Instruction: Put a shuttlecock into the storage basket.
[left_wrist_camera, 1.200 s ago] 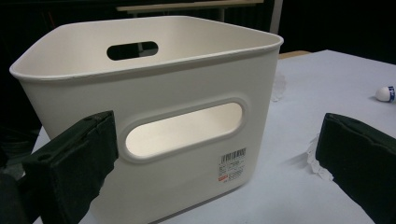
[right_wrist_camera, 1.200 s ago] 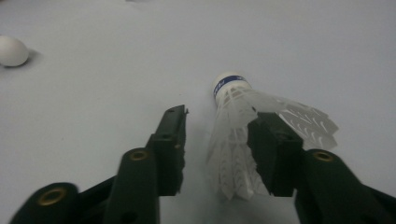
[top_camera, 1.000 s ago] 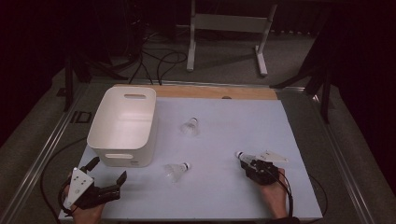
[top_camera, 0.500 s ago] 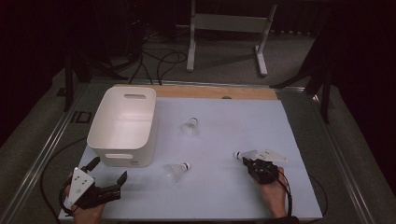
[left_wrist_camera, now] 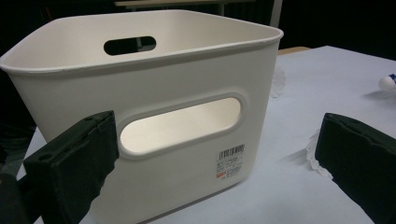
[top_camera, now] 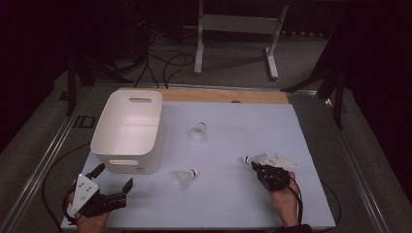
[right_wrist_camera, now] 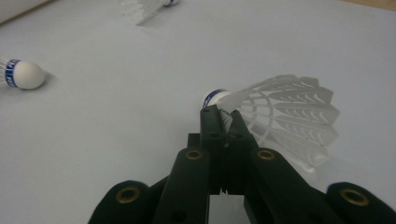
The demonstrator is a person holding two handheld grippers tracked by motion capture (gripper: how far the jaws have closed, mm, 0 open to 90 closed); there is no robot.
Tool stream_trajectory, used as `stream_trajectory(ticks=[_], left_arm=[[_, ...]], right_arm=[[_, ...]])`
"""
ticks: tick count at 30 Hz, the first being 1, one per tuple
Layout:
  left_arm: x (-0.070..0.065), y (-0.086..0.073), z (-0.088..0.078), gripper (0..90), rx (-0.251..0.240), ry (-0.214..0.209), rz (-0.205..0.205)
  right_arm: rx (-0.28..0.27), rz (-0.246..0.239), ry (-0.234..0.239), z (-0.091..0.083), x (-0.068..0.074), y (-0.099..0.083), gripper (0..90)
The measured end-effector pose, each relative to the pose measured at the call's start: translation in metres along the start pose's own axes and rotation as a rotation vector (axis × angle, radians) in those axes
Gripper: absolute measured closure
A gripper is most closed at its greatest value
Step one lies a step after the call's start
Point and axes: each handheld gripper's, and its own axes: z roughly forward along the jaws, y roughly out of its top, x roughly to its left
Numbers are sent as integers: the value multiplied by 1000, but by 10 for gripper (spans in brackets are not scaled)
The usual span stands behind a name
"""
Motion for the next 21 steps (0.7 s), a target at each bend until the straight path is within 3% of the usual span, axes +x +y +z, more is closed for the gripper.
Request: stream_trajectory(ticks=[21], left_arm=[[-1,-1,2,2,20,1,-1]], right_arm=[[-7,-4,19,-5,2,21,893]])
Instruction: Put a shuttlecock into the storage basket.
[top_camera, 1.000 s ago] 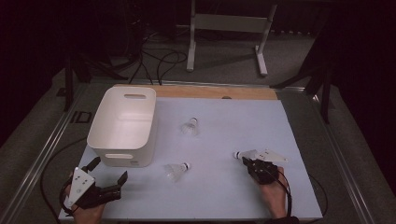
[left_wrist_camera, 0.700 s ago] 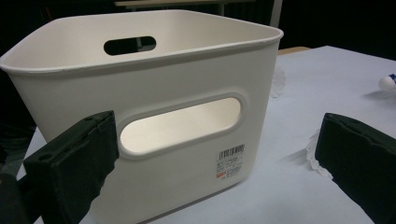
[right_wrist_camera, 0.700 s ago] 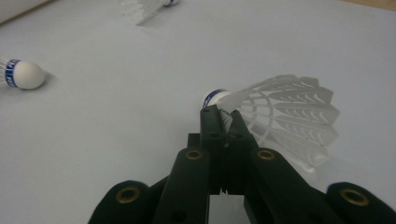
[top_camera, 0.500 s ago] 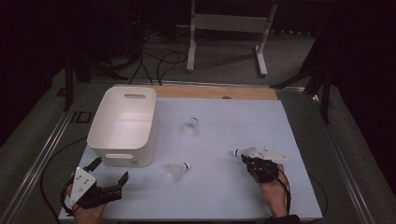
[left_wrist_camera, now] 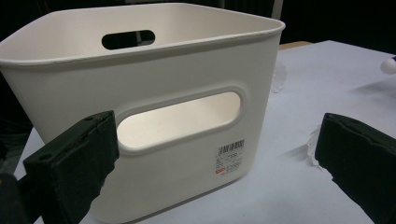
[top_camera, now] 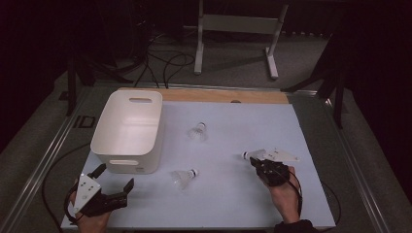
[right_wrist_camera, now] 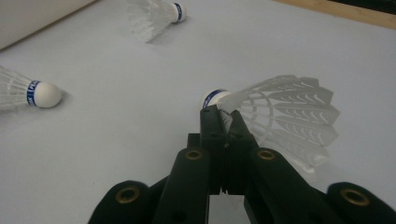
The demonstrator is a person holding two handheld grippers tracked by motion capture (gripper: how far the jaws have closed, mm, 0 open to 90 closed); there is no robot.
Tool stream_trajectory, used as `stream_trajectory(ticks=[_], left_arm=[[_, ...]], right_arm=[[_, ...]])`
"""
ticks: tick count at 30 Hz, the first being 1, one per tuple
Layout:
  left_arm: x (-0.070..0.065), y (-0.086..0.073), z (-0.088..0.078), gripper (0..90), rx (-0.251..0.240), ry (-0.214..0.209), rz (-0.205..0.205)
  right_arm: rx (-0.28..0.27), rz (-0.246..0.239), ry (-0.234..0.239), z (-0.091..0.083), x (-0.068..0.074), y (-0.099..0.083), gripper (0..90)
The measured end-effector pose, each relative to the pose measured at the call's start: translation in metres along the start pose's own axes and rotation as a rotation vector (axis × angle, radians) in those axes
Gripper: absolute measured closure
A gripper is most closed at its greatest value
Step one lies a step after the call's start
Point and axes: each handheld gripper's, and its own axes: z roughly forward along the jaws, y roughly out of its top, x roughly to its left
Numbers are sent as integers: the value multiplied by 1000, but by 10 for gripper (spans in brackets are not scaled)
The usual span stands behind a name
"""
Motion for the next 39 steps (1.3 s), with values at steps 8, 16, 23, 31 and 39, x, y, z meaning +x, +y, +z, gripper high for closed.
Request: stream_trajectory(ticks=[8,16,23,31,39], left_arm=[[-1,0,1,3,1,1,0],[0,0,1,2,4,2,-2],[0,0,1,2,4,3,-1],[0,0,1,2,5,4,0],[0,0,1,3,5,6,0]], right_arm=[[-8,-6,-5,-2,2,10,893],[-15,-1,-10,-3,1,18,893],[-21,1,-10,-4,3,23,893],[-33,2,0,-4,6,30,892],[-46,-5,1,-4,7,37,892]])
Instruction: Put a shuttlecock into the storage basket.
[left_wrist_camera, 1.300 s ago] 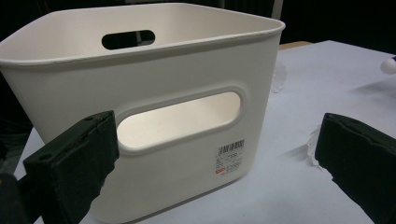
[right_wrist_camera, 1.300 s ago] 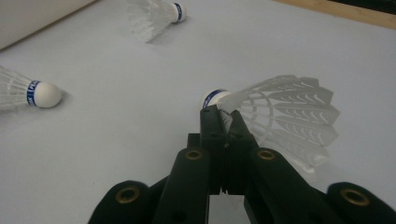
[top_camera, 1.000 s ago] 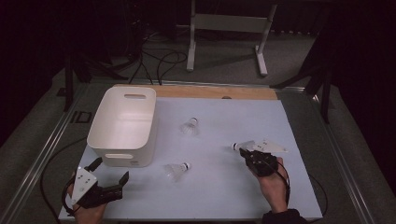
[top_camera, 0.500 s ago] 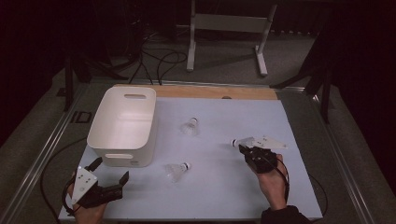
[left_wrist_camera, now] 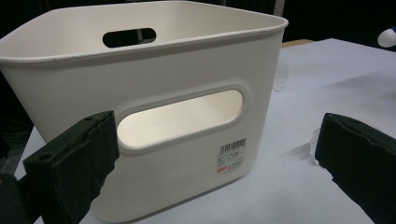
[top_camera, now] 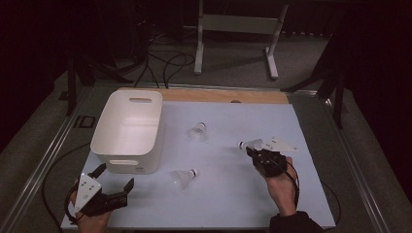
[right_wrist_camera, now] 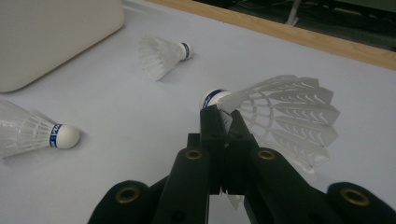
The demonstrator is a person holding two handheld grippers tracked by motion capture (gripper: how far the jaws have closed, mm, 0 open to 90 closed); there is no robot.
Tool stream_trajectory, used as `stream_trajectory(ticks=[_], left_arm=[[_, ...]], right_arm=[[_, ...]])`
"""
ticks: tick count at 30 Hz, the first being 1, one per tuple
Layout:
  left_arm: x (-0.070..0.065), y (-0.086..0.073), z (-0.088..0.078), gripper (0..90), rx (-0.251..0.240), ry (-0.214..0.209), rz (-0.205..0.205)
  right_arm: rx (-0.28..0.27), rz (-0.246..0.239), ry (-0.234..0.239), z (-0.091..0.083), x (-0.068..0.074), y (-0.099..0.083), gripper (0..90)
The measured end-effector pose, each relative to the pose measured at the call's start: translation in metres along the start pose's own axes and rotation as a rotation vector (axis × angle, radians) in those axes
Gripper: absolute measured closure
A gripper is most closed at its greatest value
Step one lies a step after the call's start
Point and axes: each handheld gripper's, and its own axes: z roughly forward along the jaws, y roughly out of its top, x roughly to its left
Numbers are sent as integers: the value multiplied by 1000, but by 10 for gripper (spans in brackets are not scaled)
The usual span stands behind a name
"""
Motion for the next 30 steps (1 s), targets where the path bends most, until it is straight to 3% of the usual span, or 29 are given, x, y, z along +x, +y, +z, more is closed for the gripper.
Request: stream_trajectory(ticks=[30], left_arm=[[-1,0,0,3,1,-3,4]], right_arm=[[-49,-16,34,4,15,25,892]])
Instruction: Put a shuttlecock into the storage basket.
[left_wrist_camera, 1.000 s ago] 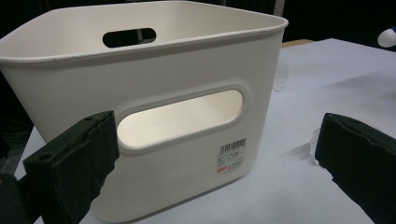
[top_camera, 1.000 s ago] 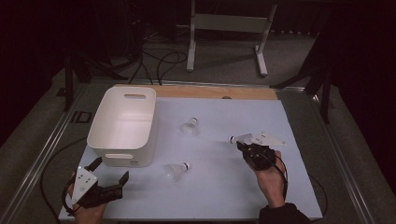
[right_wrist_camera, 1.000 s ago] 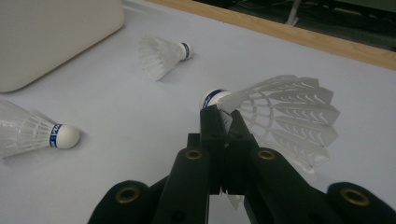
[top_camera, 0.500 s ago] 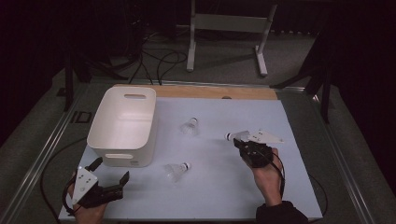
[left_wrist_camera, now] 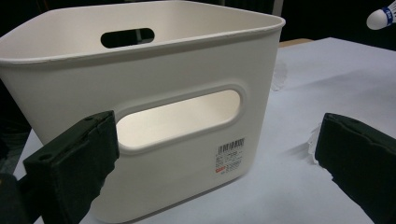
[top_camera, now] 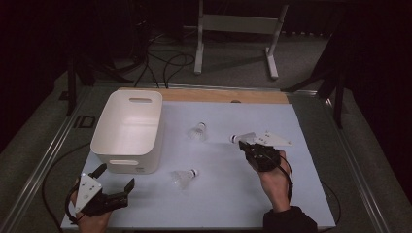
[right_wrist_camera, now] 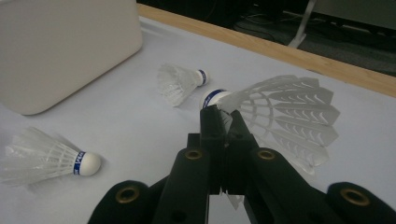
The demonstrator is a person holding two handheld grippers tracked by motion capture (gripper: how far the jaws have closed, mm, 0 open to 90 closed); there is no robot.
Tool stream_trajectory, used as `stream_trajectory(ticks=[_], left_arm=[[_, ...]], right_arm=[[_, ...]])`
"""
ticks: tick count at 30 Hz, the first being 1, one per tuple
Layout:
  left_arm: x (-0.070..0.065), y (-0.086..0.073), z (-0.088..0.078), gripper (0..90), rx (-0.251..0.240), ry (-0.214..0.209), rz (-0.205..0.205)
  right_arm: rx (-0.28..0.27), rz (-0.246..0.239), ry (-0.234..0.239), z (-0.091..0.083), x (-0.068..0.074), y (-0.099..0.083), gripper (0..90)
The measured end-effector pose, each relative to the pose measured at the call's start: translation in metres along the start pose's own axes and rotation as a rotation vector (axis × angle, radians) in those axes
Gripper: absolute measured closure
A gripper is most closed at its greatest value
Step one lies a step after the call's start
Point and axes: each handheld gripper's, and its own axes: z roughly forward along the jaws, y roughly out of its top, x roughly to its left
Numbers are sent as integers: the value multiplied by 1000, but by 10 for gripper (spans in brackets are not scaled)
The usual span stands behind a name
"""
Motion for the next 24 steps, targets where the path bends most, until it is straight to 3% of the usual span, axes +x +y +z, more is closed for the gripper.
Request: stream_trajectory(ticks=[24], left_arm=[[0,0,0,3,-1,-1,2]], right_arm=[[-26,-23,30,5,14,21,891]])
